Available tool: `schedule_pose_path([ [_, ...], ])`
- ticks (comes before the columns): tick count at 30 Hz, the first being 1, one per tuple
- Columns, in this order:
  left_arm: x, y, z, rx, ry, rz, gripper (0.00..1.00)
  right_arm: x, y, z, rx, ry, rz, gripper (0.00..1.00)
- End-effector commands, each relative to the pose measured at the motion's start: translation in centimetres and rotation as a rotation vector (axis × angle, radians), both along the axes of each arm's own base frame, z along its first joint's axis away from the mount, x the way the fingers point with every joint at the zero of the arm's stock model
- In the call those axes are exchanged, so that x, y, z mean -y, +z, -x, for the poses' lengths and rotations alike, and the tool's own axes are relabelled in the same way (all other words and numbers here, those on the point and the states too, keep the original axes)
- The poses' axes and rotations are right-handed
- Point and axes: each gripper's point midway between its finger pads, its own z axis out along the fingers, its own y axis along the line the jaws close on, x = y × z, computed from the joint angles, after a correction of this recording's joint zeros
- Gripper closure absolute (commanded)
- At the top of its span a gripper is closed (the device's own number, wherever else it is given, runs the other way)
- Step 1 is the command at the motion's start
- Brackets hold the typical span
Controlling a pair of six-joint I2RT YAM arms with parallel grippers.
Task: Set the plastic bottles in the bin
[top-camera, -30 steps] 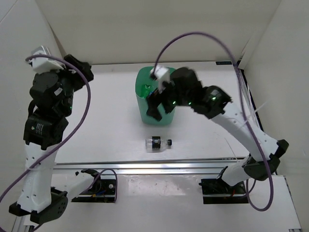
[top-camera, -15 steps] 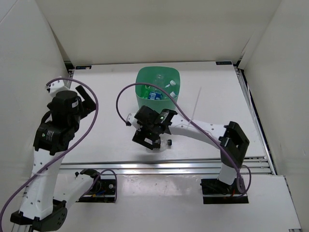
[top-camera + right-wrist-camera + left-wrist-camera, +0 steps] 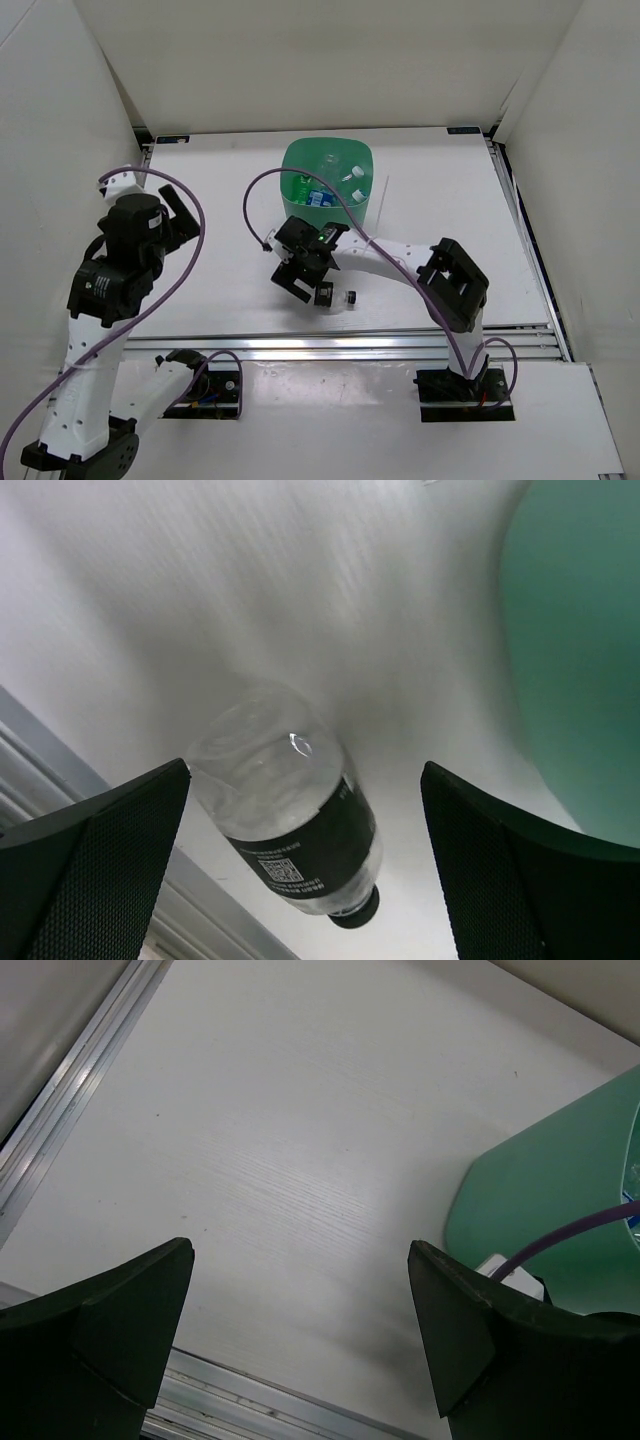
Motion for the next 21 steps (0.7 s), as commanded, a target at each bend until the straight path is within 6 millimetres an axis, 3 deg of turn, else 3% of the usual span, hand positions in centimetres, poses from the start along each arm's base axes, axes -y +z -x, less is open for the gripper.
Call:
schedule_pose_path([
  [1,-0.6,0.7,1.0,0.023,0.013,-0.008,0.01,-0.3,-0.6,1.8,-0.075,-0.018,-0.028,0.0],
  [6,-1.4,0.2,2.0,0.036,0.056,0.005,0.01,2.4,-2.8,4.3,-0.162,-0.051,0.024,0.0],
  [9,-1.4,0.0,2.2,0.04,0.06,0.015,0.01,2.9,-3.4,4.8,-0.183,-0.061,0.036,0.05],
  [13,-1.6,-0.5,2.3,0.024,0.07,0.004,0.01,3.4,-3.4,5.2,-0.201,-0.085,0.056,0.26],
  [17,-2.0,-0.2,2.5,0.036,0.087,-0.003,0.01,3.5,-0.5,5.0,-0.201,-0.116,0.077,0.51],
  [18,-2.0,-0.2,2.5,0.036,0.087,-0.003,0.01,1.9,2.0,3.9,-0.17,-0.135,0.027,0.59],
  [20,-2.1,-0.5,2.3,0.035,0.098,-0.001,0.01,1.7,5.0,3.9,-0.161,-0.185,0.025,0.76],
  [21,-2.0,-0.9,2.3,0.025,0.099,-0.004,0.01,1.3,7.1,3.4,-0.135,-0.213,-0.007,0.77],
])
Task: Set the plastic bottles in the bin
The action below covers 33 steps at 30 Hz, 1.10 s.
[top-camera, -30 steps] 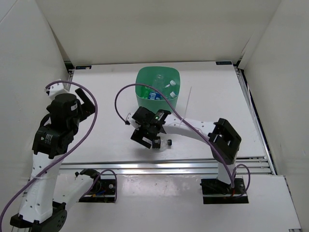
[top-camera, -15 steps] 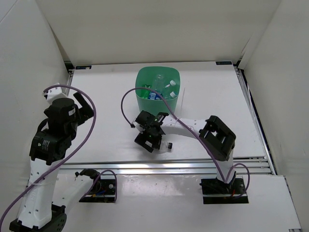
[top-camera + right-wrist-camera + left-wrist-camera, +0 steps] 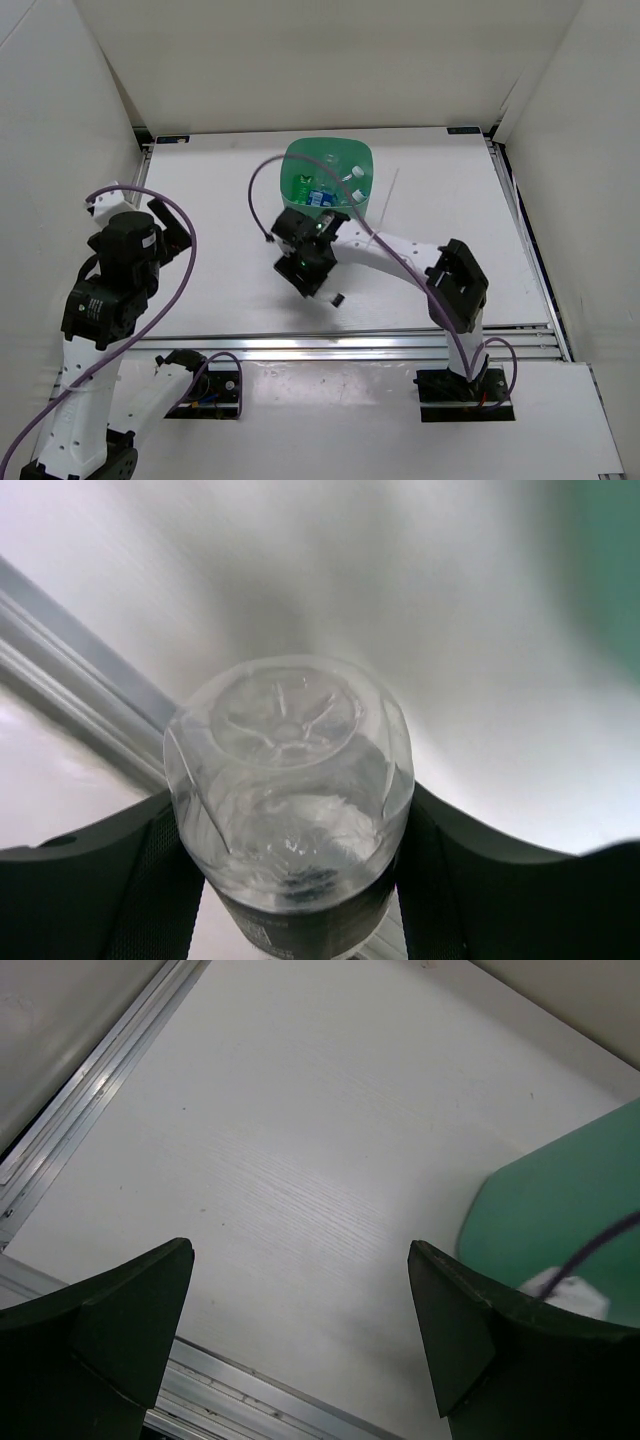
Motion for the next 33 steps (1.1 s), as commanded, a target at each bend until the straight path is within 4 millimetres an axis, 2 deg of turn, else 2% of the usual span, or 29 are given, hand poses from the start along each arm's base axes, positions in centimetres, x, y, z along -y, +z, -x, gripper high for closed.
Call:
schedule_pose_path([
  [1,-0.5,-0.6,0.1,-0.006,0.038,0.002,0.01,-3.1,10.8,-1.5,0.126,-0.086,-0.168,0.79],
  [2,-0.5,-0.8,0.3,-0.013,0.045,0.012,0.01,-2.9,12.6,-0.9,0.139,-0.087,-0.163,0.8],
  [4,-0.5,-0.9,0.4,-0.018,0.05,0.019,0.01,-3.4,16.5,-1.9,0.24,-0.114,-0.211,0.8],
  [5,-0.5,-1.1,0.5,-0.026,0.055,0.026,0.01,-4.1,20.2,-2.4,0.305,-0.123,-0.297,0.82],
  [6,-0.5,-1.1,0.5,-0.026,0.055,0.026,0.01,-4.3,21.9,-3.0,0.344,-0.149,-0.332,0.82],
  [7,-0.3,-1.2,0.5,-0.027,0.048,0.031,0.01,-3.5,24.0,-4.2,0.415,-0.192,-0.358,0.82],
  [8,-0.4,-1.3,0.7,-0.036,0.048,0.028,0.01,-3.7,27.7,-5.3,0.481,-0.239,-0.468,0.77],
  [9,-0.2,-1.4,0.7,-0.038,0.039,0.034,0.01,-3.4,29.4,-6.1,0.516,-0.267,-0.516,0.75],
  [10,-0.2,-1.4,0.7,-0.038,0.039,0.034,0.01,-2.4,31.0,-7.8,0.55,-0.316,-0.557,0.74],
  [11,-0.2,-1.4,0.7,-0.038,0.039,0.034,0.01,-1.6,33.0,-8.6,0.584,-0.349,-0.614,0.74],
  [12,0.0,-1.4,0.6,-0.04,0.03,0.039,0.01,-1.9,33.6,-9.7,0.586,-0.371,-0.672,0.74],
  [13,0.0,-1.4,0.7,-0.042,0.026,0.031,0.01,-0.7,34.1,-11.5,0.589,-0.414,-0.701,0.74],
  [15,0.2,-1.6,0.1,-0.053,0.018,0.033,0.01,-0.6,35.3,-13.0,0.596,-0.42,-0.774,0.74],
  [17,0.5,-1.8,0.0,-0.063,0.009,0.036,0.01,-0.7,34.9,-15.1,0.627,-0.386,-0.761,0.74],
  [21,0.8,-2.0,-0.5,-0.077,-0.004,0.032,0.01,-0.5,35.9,-19.0,0.691,-0.417,-0.775,0.74],
  [22,0.8,-2.0,-0.5,-0.077,-0.004,0.032,0.01,-0.4,36.1,-19.9,0.69,-0.415,-0.795,0.71],
  [24,0.8,-2.0,-0.5,-0.077,-0.004,0.032,0.01,-0.6,35.6,-20.9,0.685,-0.414,-0.804,0.67],
  [25,0.8,-2.0,-0.5,-0.077,-0.004,0.032,0.01,-0.3,36.1,-21.4,0.702,-0.423,-0.818,0.67],
  [28,0.8,-2.0,-0.5,-0.077,-0.004,0.032,0.01,-0.4,34.6,-22.5,0.68,-0.427,-0.798,0.66],
  [33,0.6,-2.3,-0.5,-0.081,0.008,0.032,0.01,-0.4,34.0,-23.0,0.654,-0.426,-0.807,0.66],
])
